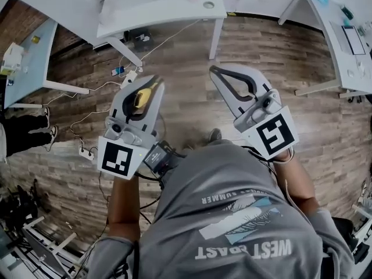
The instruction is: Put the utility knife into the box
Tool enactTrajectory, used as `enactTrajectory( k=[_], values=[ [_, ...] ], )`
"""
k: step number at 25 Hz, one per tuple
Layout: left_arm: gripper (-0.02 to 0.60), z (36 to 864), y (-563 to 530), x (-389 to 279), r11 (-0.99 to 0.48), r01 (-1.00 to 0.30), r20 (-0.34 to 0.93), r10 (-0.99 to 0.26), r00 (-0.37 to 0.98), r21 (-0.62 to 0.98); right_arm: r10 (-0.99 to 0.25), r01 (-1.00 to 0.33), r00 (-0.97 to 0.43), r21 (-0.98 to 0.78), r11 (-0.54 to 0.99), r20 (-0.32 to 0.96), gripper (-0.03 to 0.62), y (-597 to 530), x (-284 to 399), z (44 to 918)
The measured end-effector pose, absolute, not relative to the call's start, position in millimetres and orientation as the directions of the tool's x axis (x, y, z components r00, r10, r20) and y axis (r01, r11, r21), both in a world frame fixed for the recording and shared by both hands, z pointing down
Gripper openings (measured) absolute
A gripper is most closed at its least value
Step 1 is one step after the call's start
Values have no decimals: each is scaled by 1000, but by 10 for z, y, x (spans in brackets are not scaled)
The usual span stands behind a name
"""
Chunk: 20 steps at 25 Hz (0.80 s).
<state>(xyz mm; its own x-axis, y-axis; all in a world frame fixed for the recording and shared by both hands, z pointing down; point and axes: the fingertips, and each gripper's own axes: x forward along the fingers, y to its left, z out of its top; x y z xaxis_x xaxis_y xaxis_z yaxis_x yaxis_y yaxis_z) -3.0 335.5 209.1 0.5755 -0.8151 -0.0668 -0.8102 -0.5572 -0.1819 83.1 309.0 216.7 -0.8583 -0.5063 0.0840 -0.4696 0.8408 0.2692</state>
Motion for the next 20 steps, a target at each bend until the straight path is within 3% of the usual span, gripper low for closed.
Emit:
enactTrajectory(
  k=[11,20],
  values=[
    [37,2115,2905,102,-512,-838,-36,-849,526,-188,-459,-431,-885,244,869,73,11,2559,963,2216],
    [36,2192,2374,-202,-566,-807,-44,-814,580,-166,-513,-478,-853,255,841,94,11,2102,689,2241]
  ],
)
